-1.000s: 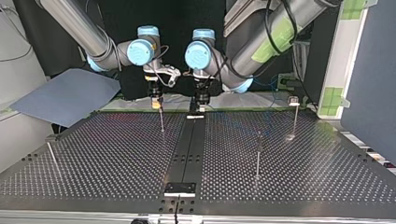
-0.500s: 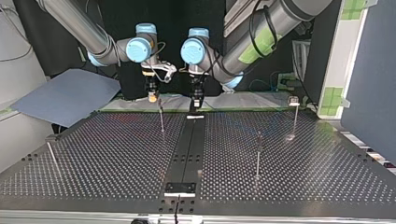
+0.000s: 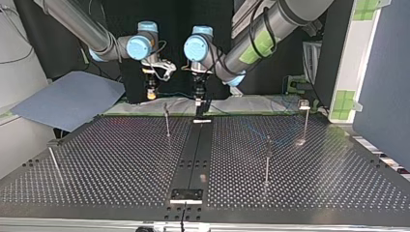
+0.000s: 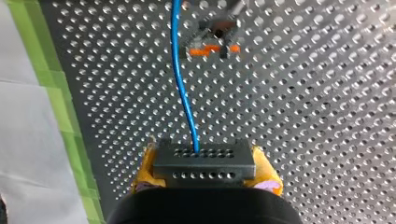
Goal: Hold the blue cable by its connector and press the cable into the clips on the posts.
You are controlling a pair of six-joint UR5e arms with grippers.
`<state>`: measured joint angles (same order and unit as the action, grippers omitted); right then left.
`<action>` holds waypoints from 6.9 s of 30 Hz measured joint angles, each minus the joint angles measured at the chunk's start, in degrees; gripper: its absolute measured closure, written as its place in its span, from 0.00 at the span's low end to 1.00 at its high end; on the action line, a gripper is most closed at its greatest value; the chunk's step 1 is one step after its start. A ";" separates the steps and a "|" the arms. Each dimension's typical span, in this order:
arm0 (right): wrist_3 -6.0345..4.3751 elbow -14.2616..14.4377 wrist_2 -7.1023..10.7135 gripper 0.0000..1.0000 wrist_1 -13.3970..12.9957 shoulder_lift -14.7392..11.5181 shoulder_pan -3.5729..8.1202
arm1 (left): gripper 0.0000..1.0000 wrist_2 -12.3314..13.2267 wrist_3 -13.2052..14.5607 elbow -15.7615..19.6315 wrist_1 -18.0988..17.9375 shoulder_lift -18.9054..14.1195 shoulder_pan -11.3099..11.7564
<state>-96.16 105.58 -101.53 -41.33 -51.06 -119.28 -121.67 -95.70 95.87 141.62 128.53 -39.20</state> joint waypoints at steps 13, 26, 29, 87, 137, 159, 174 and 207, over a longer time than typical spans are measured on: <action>0.27 0.02 2.65 1.00 -1.49 0.14 2.08 | 1.00 1.40 -0.52 -0.01 -1.94 3.81 -0.78; 0.48 0.03 4.26 1.00 -1.59 0.21 2.81 | 1.00 1.65 -2.27 -3.93 0.73 8.09 -1.46; 0.35 0.03 5.05 1.00 -2.14 0.26 3.25 | 1.00 1.52 -3.04 -5.57 1.43 8.49 -1.60; -2.12 -4.37 21.11 1.00 -5.21 4.89 13.58 | 1.00 3.60 -7.39 -18.69 4.54 16.14 -1.63; -2.34 -7.00 24.08 1.00 -4.31 5.03 17.24 | 1.00 8.42 -8.37 -23.89 6.98 18.90 -0.01; -2.34 -8.96 23.85 1.00 -4.45 5.19 17.23 | 1.00 11.56 -9.12 -30.35 10.93 20.34 2.38; -2.87 -11.50 23.82 1.00 -3.94 5.81 17.38 | 1.00 12.02 -8.79 -30.49 11.14 20.31 3.93; -3.18 -12.49 24.09 1.00 -3.18 6.75 17.46 | 0.00 8.38 1.38 -30.49 21.57 19.66 3.06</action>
<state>-99.33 93.09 -77.44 -44.52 -44.30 -101.82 -113.29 -94.32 65.37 163.19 148.19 -36.14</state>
